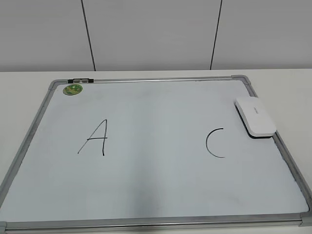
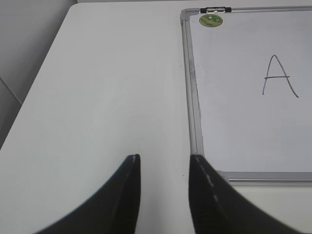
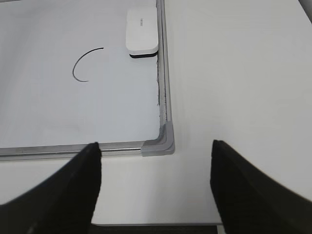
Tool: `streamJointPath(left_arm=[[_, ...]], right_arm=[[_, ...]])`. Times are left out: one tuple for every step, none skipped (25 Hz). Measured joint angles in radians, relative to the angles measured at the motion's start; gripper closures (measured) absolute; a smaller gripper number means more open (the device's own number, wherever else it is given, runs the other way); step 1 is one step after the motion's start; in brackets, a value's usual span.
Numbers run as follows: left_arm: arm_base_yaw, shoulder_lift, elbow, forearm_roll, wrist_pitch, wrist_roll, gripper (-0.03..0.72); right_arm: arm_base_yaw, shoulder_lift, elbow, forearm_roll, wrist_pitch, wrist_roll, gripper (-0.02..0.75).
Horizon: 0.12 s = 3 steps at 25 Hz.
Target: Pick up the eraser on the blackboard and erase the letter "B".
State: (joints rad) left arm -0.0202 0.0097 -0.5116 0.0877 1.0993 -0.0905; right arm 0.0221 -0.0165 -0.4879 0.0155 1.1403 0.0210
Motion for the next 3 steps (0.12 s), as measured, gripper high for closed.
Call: streamJointPath(left_arm=[[0.0, 0.0, 0.0, 0.0, 0.0, 0.0, 0.446], [0.0, 0.0, 0.0, 0.0, 0.0, 0.0, 0.446], [0.0, 0.0, 0.0, 0.0, 0.0, 0.0, 0.446]], right_arm=[[0.0, 0.0, 0.0, 0.0, 0.0, 0.0, 0.218], [0.0, 0.0, 0.0, 0.0, 0.0, 0.0, 0.218], [0.0, 0.0, 0.0, 0.0, 0.0, 0.0, 0.218]])
